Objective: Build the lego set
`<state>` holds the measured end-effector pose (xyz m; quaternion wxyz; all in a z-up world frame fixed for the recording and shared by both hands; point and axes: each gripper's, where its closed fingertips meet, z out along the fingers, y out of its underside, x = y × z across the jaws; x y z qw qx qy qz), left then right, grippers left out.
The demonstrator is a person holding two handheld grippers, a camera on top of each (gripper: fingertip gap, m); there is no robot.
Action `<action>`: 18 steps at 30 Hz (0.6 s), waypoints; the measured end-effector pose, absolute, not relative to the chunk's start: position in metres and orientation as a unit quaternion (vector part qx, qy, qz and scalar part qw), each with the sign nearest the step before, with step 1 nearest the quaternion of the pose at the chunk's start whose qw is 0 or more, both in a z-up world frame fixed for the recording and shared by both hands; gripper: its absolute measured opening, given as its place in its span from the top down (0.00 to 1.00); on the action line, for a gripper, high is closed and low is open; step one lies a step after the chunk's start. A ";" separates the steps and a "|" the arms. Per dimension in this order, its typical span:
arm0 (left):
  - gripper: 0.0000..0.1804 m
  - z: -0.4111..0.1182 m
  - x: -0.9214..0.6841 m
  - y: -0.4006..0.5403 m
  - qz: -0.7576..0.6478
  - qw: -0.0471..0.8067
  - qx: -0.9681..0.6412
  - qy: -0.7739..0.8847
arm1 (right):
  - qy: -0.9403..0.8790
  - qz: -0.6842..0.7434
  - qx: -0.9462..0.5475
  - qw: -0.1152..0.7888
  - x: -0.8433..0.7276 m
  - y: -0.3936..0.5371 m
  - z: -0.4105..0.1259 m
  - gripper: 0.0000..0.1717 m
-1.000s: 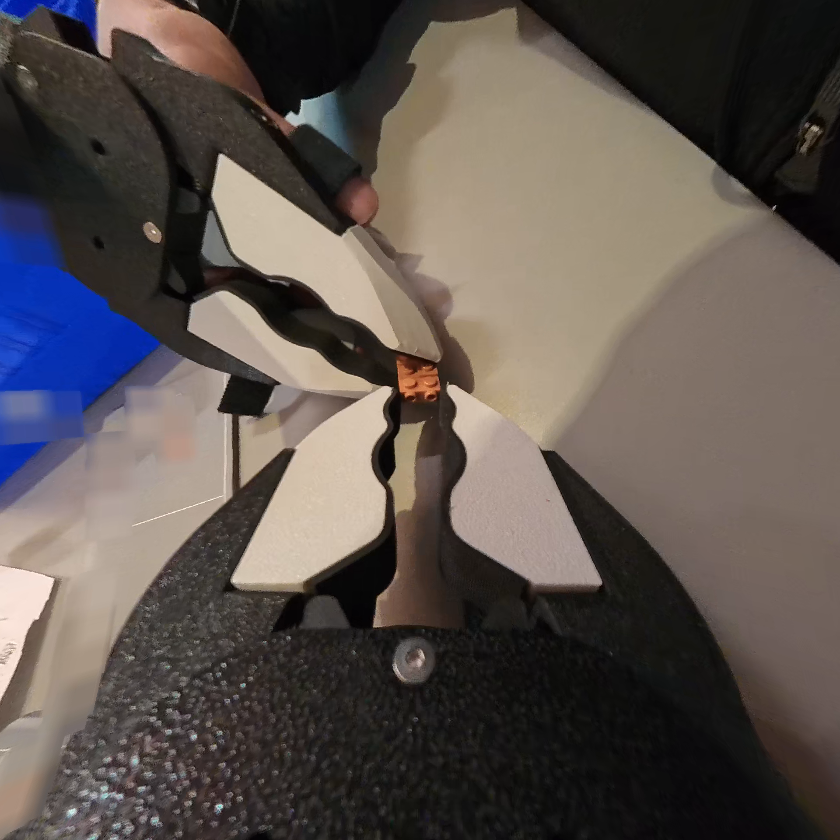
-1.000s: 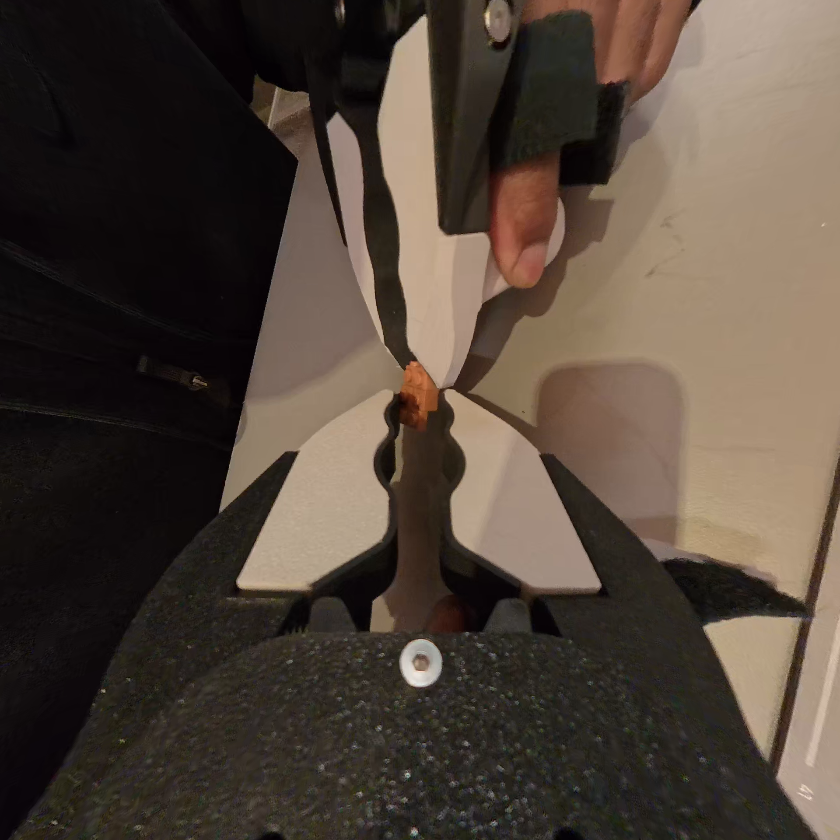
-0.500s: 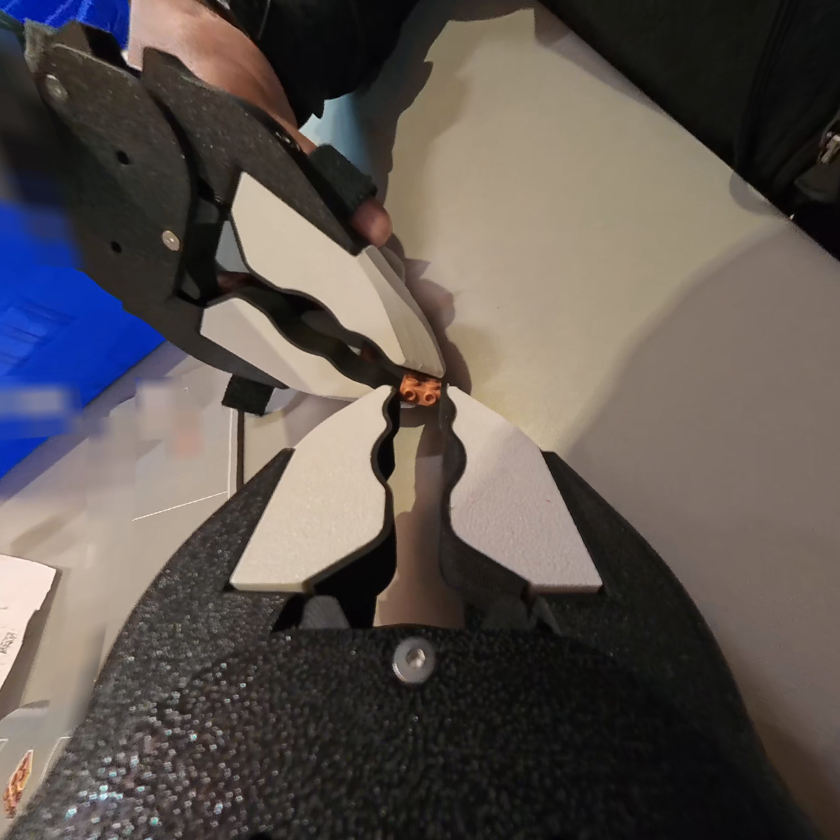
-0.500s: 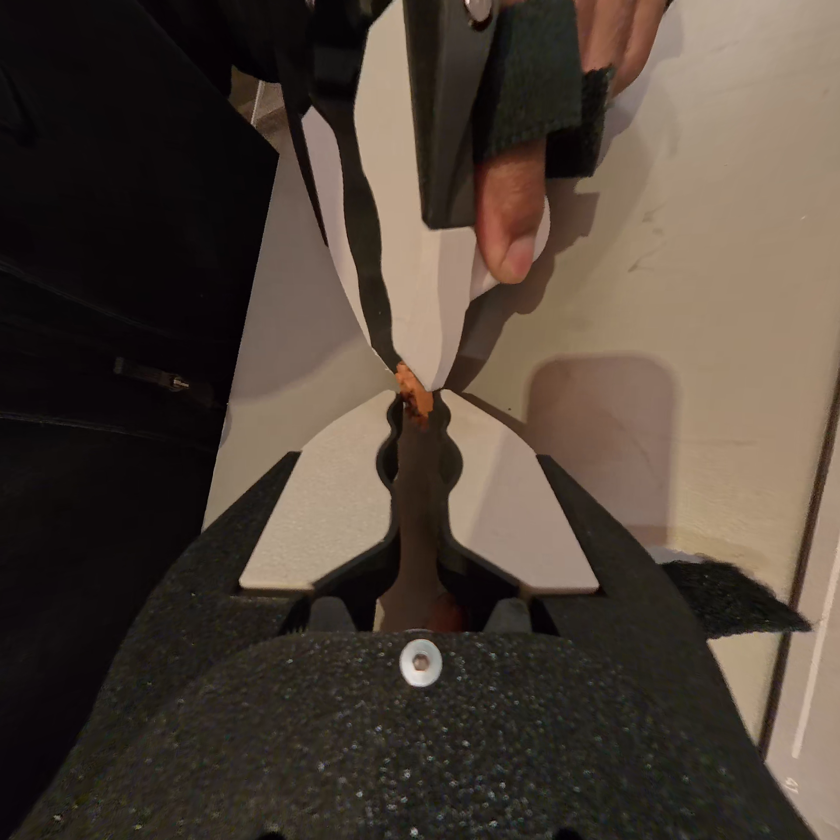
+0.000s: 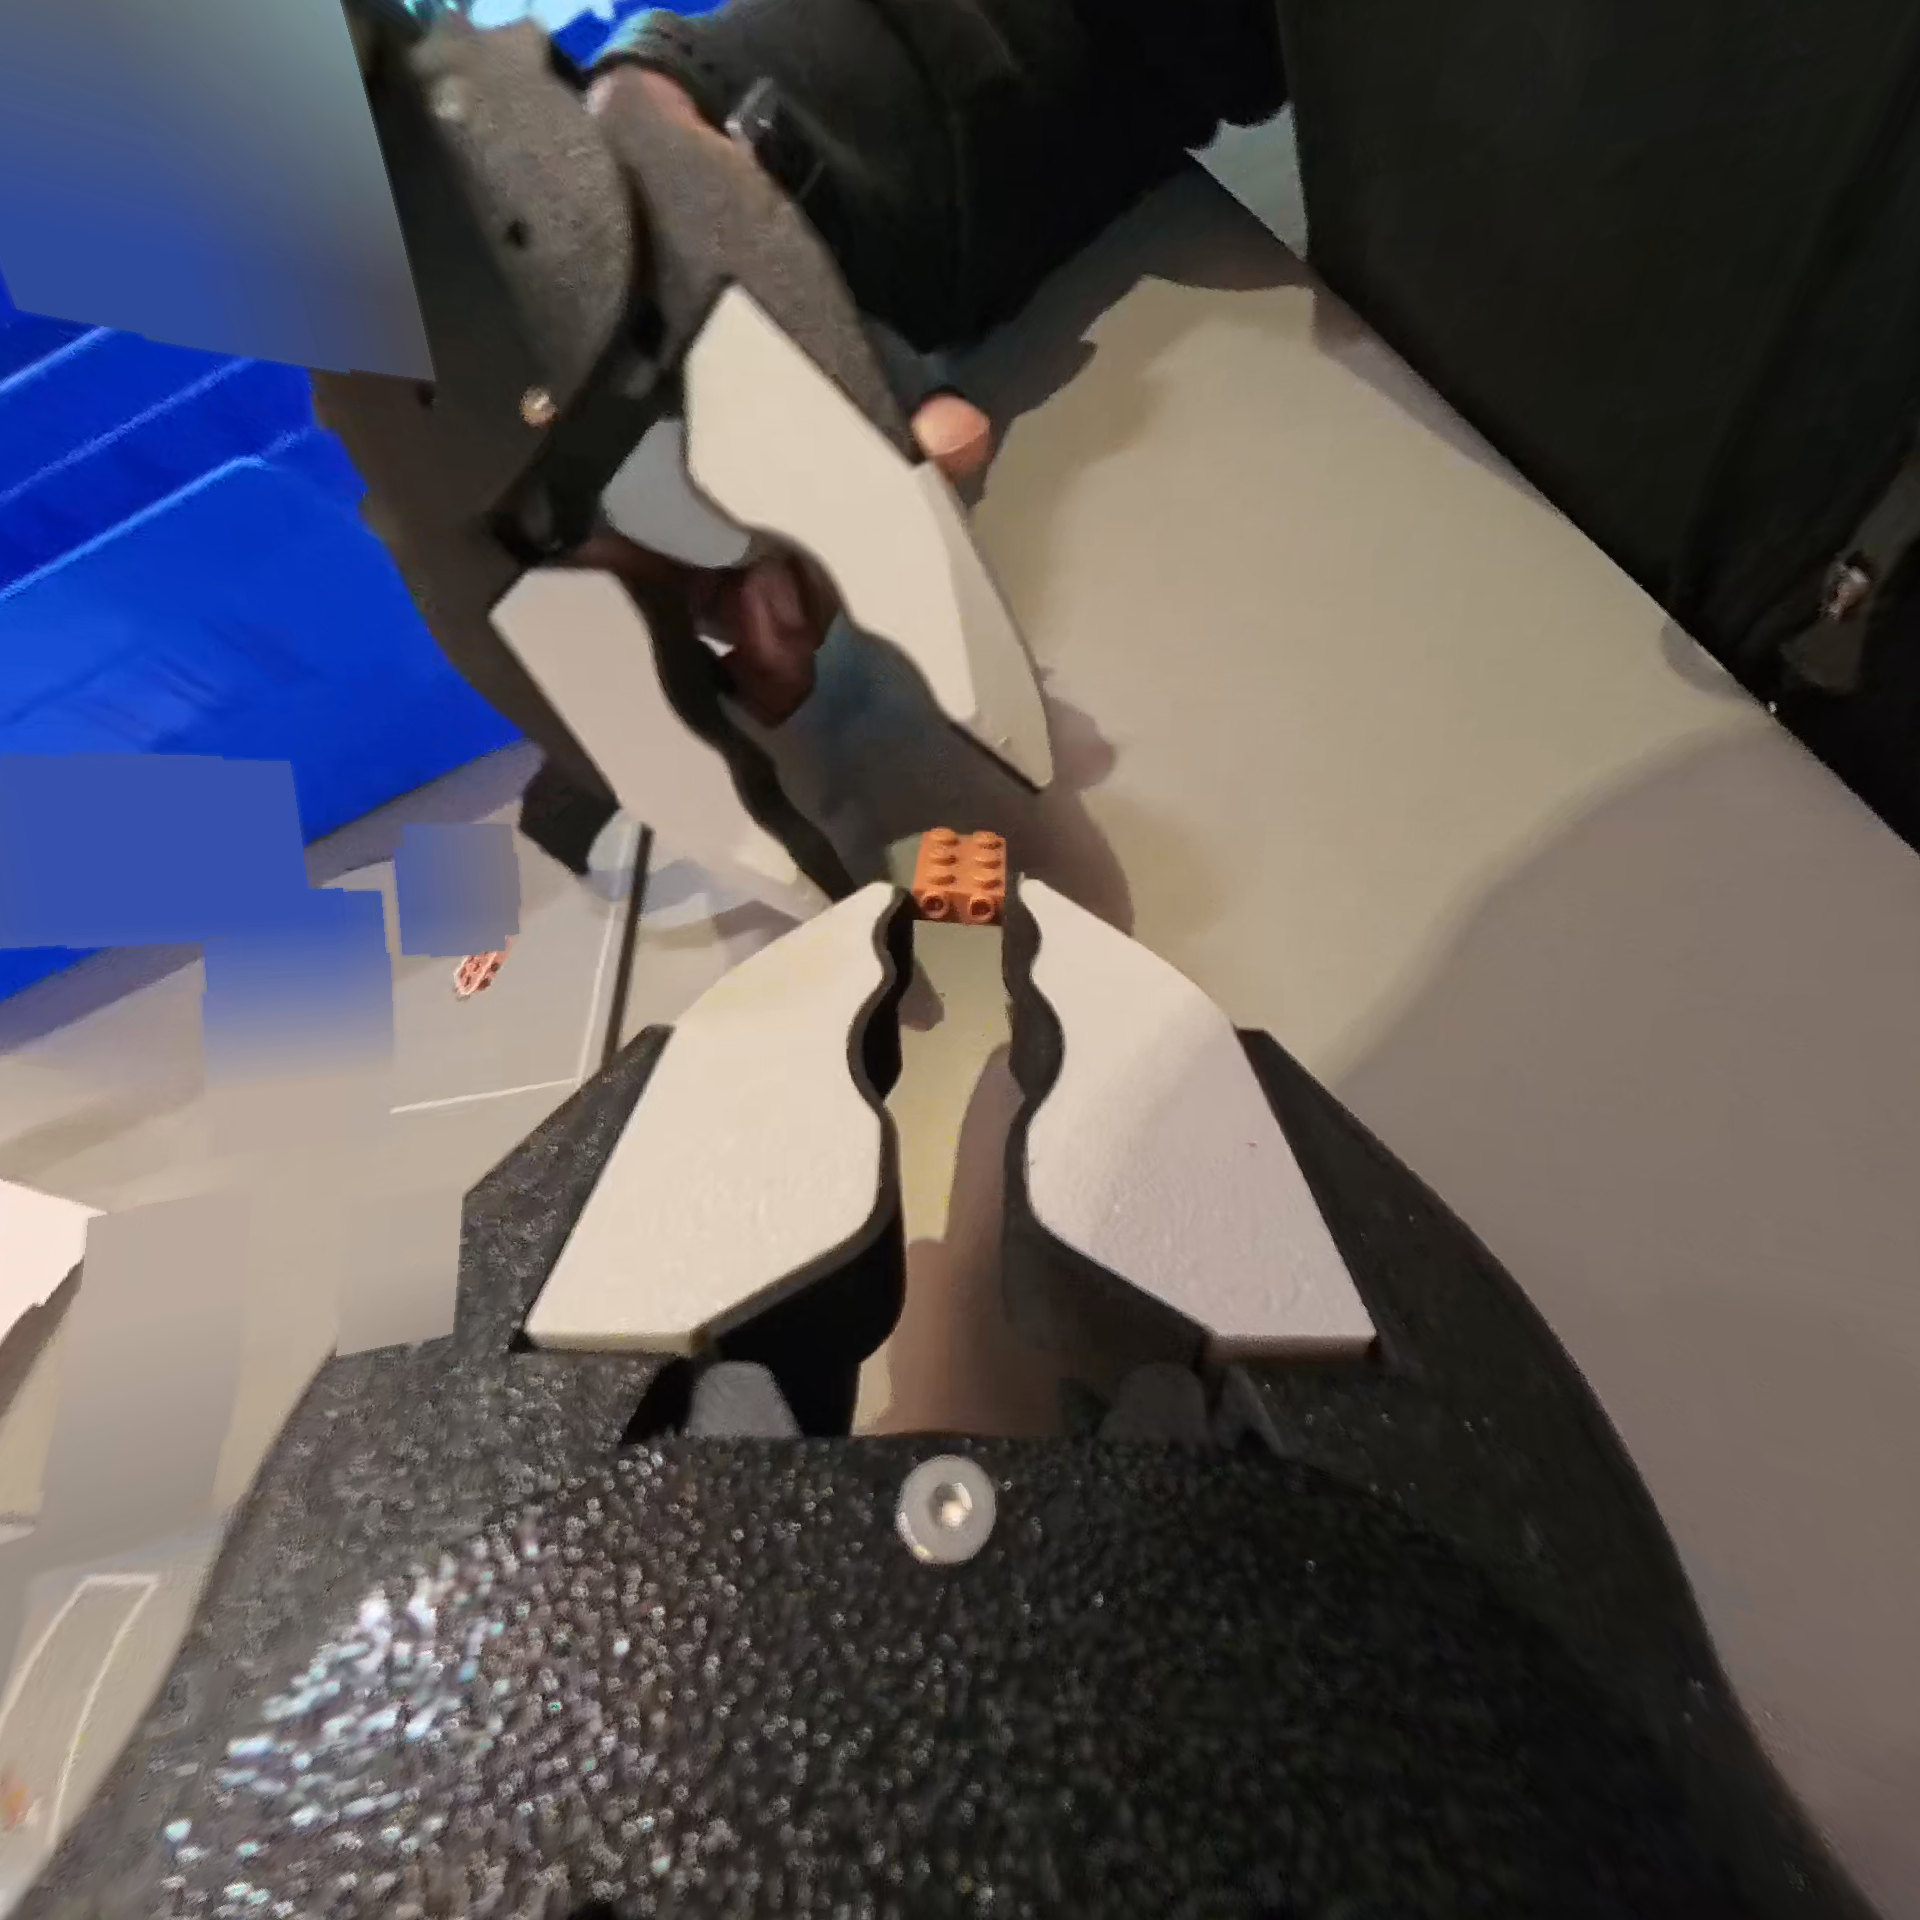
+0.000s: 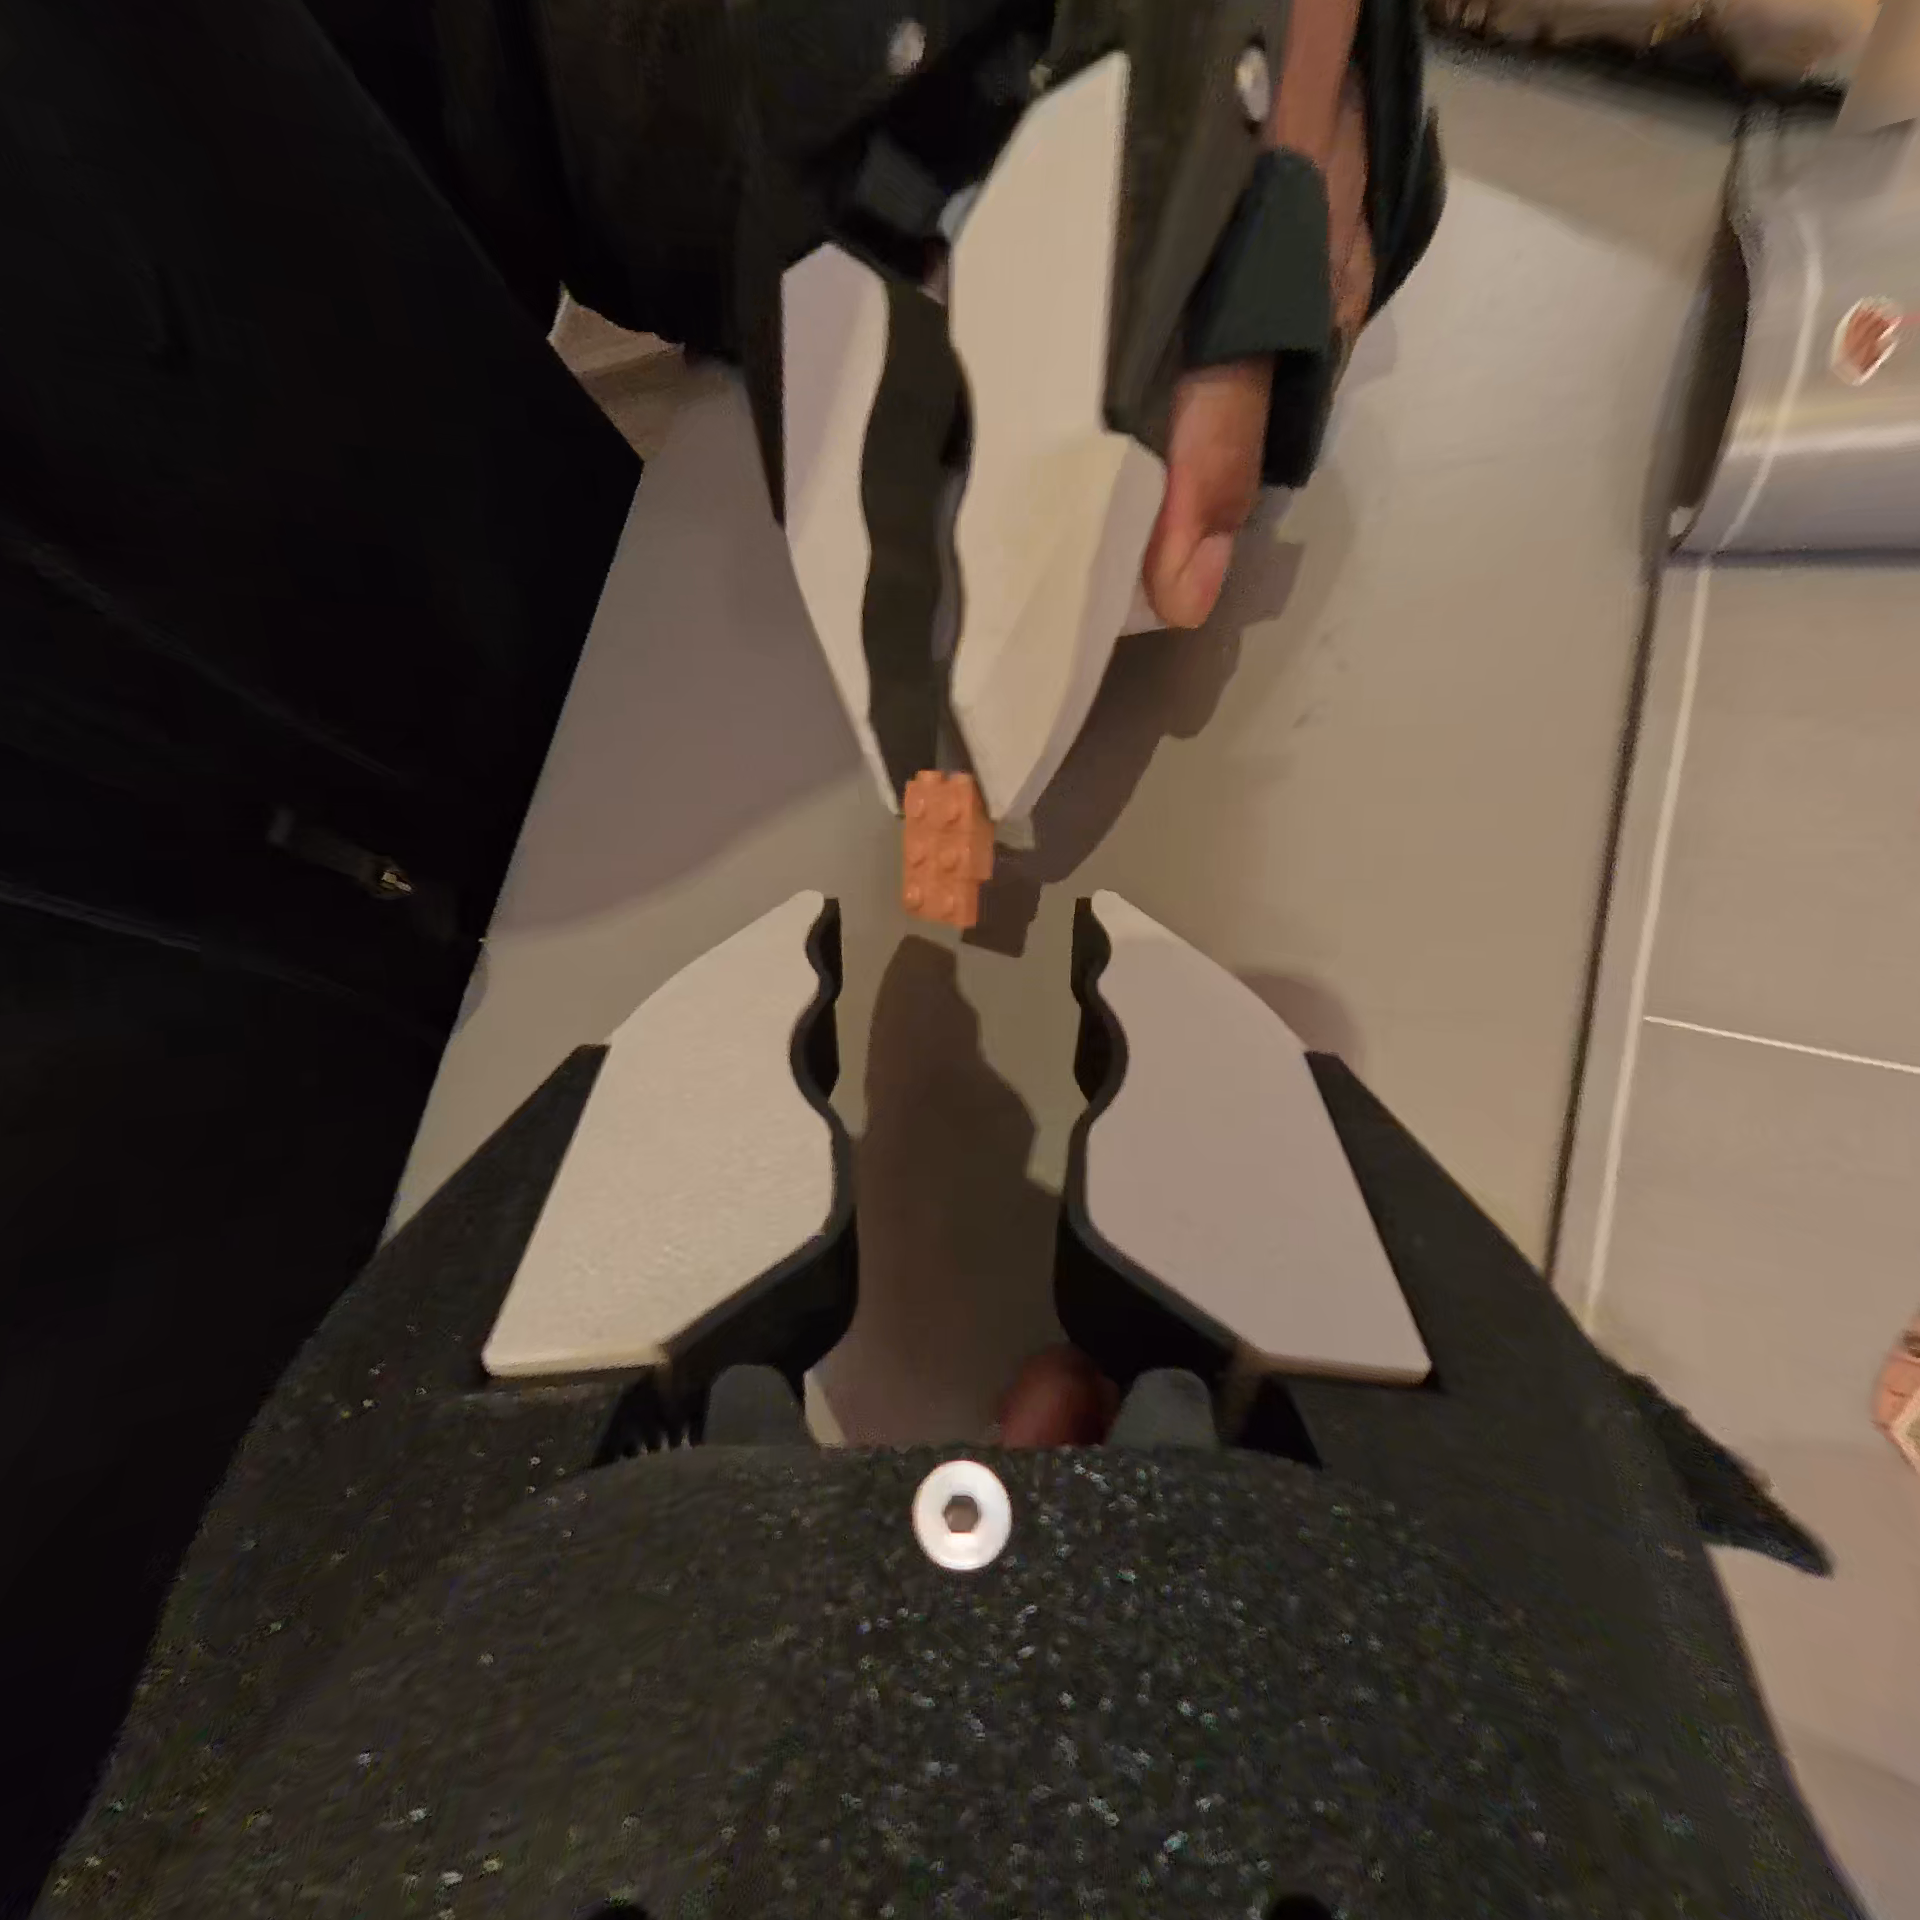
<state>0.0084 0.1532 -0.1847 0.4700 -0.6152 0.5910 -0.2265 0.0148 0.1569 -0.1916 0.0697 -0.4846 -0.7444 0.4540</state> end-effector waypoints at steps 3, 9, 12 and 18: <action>0.91 -0.175 0.001 0.163 -0.257 0.484 -0.637 0.542 | -0.754 0.444 -0.465 0.136 0.011 0.166 -0.187 0.73; 0.91 -0.154 -0.013 0.180 -0.324 0.514 -0.660 0.442 | -0.736 0.435 -0.415 0.310 -0.006 0.184 -0.165 0.75; 0.91 -0.146 -0.017 0.185 -0.355 0.523 -0.662 0.404 | -0.715 0.433 -0.408 0.366 -0.012 0.192 -0.160 0.76; 0.91 -0.137 -0.022 0.189 -0.391 0.529 -0.661 0.361 | -0.658 0.472 -0.431 0.398 -0.018 0.200 -0.149 0.79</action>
